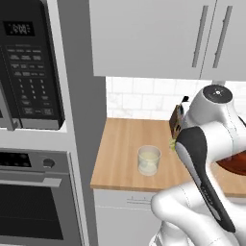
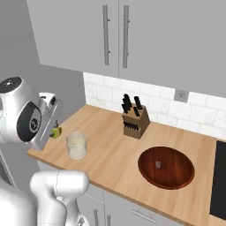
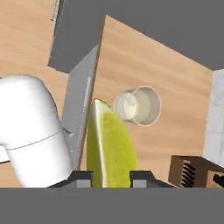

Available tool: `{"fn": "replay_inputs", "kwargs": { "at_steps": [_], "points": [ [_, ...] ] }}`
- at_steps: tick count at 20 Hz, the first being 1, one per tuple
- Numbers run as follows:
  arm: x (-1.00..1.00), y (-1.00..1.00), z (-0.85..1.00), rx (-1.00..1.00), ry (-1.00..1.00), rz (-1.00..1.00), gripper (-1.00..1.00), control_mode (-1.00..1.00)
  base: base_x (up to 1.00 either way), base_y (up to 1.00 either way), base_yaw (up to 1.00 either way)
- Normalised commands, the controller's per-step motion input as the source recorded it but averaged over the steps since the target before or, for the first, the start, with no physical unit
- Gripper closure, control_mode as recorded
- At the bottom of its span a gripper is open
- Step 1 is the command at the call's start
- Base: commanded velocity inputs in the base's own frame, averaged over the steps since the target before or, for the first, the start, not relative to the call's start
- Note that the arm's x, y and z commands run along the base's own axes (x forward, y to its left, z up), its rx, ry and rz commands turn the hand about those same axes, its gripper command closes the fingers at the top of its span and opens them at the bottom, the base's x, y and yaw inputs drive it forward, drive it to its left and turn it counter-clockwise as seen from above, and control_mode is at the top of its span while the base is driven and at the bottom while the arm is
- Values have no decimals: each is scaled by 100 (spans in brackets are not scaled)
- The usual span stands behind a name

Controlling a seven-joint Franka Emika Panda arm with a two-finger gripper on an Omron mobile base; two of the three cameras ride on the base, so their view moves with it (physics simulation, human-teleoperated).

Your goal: Grab a lemon wedge from the fridge and one ice cube from the ice bowl, and put them in the glass of lemonade.

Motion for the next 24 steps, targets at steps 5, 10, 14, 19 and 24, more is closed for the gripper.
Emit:
{"fn": "replay_inputs", "kwargs": {
  "at_steps": [5,10,14,19,24],
  "points": [
    [0,-35,-10,-48,0,63,100,-100,0,0,0],
    [6,-53,0,-37,0,64,100,-100,0,0,0],
    [33,-35,-13,-37,0,78,100,-100,0,0,0],
    [28,-20,-27,-37,0,84,100,-100,0,0,0],
    [28,1,-47,-35,0,78,100,-100,0,0,0]
  ]
}}
